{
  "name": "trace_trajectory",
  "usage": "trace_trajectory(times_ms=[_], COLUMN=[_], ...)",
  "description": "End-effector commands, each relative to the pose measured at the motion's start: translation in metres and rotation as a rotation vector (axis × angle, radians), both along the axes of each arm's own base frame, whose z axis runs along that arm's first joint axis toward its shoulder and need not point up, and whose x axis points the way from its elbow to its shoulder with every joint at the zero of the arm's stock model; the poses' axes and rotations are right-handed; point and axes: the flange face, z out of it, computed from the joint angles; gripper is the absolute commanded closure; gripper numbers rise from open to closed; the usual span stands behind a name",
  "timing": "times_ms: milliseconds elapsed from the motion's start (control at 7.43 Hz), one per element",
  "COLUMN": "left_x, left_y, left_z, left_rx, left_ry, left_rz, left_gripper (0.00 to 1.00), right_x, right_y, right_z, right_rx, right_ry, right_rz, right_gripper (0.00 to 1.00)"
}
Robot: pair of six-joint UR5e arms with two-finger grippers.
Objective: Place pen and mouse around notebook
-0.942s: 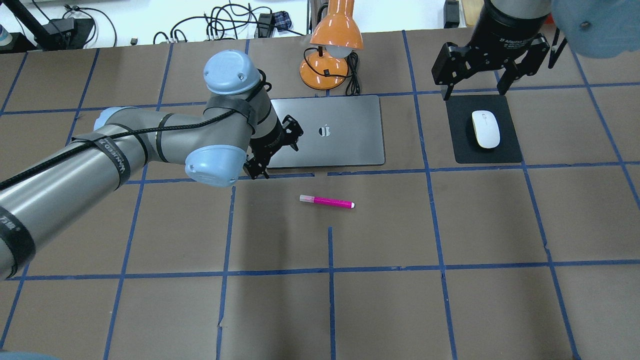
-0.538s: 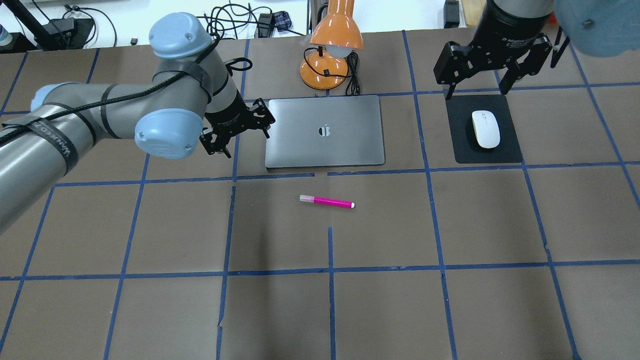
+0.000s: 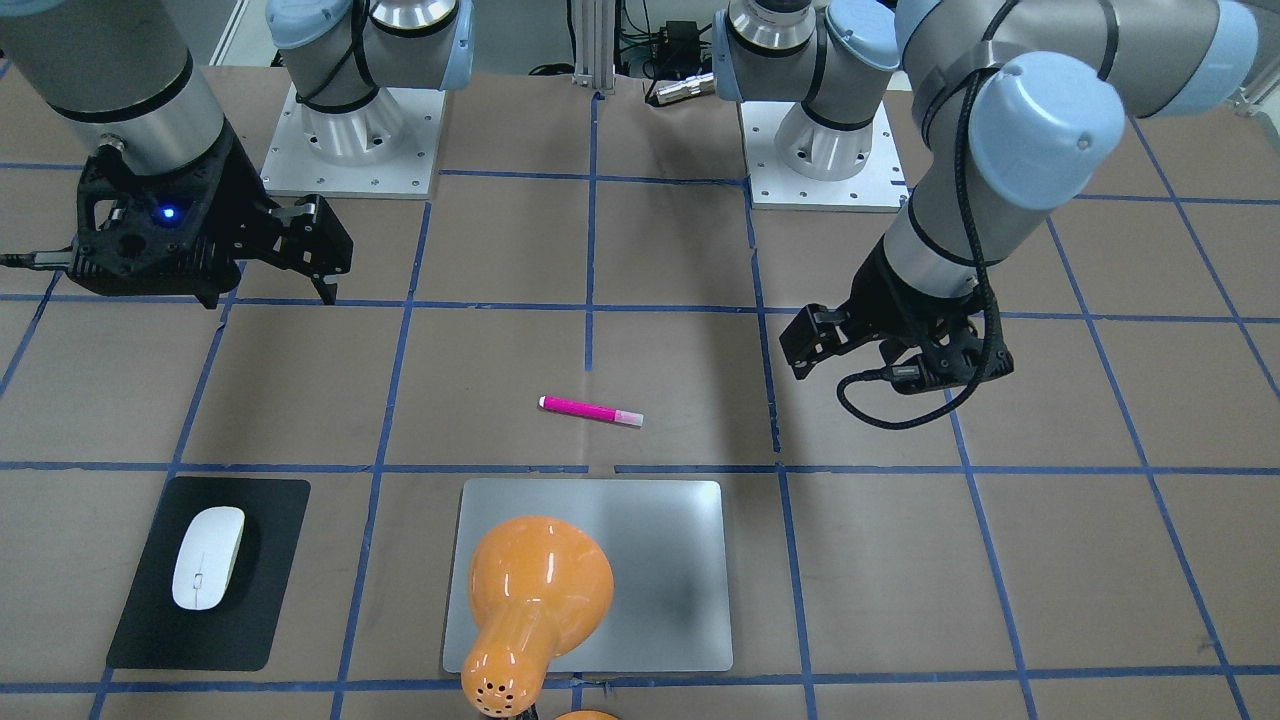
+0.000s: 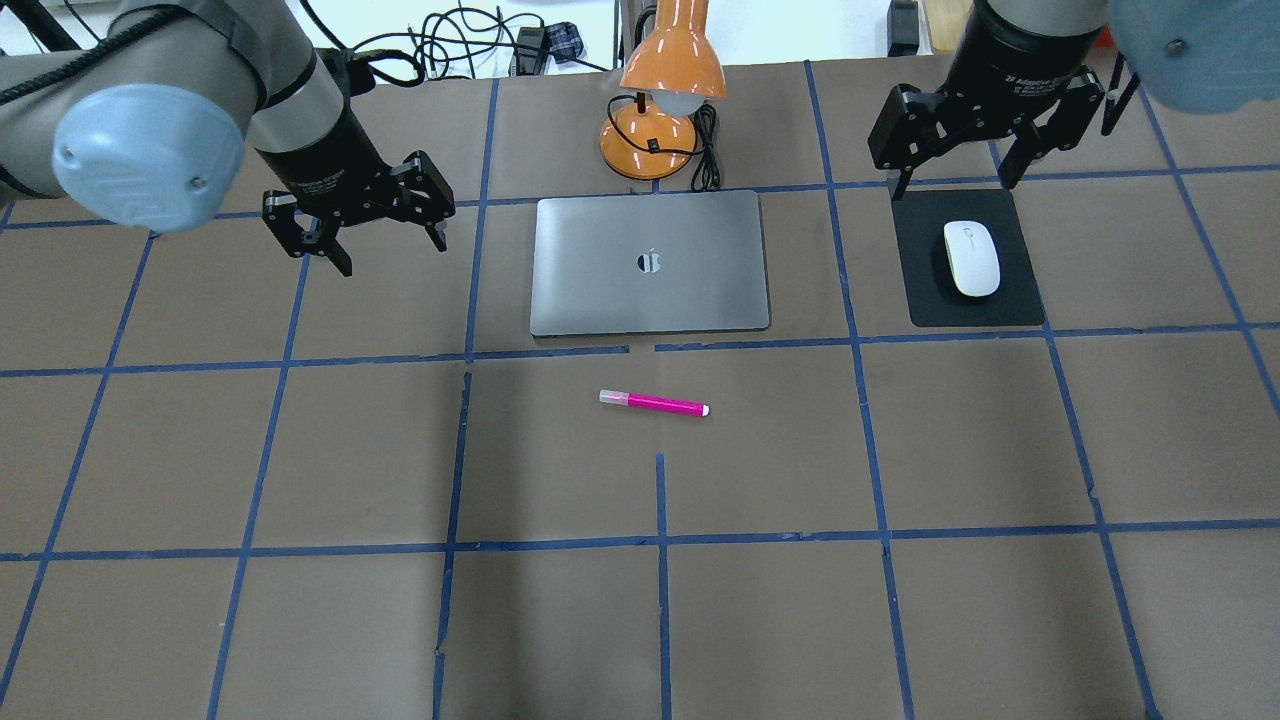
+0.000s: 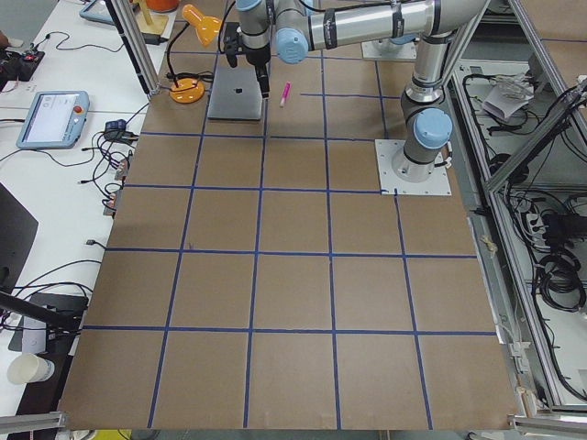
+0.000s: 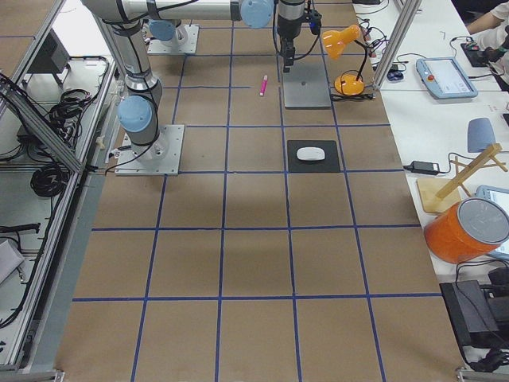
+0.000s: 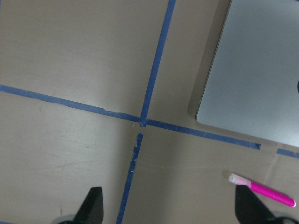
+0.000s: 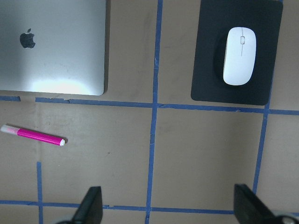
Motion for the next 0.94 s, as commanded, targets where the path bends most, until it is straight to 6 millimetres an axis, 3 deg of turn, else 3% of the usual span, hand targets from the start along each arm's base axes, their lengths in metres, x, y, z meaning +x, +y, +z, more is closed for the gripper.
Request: trace_trajectory(times_ms=[0, 135, 404, 808], left_x=[0.014, 0.017, 0.015, 0.015], left_y=[0.017, 0.021, 0.035, 0.039], left_z=[0.023, 0.029, 0.048, 0.047], left_rx=[-0.006, -0.006, 0.002, 0.011], left_ry=[-0.088, -0.09, -0.079, -0.066], left_rz=[-0.122, -0.209, -0.224, -0.224], left_gripper=[0.0, 0.0, 0.0, 0.0], right_x=[0.0, 0.0, 0.0, 0.0], right_y=[0.0, 0.0, 0.0, 0.0], right_z=[0.0, 0.0, 0.001, 0.0], right_rx=[0.001, -0.001, -0.001, -0.001], right_ry=[-0.001, 0.002, 0.001, 0.004], right_rz=[0.002, 0.002, 0.002, 0.002], right_gripper=[0.0, 0.0, 0.0, 0.0])
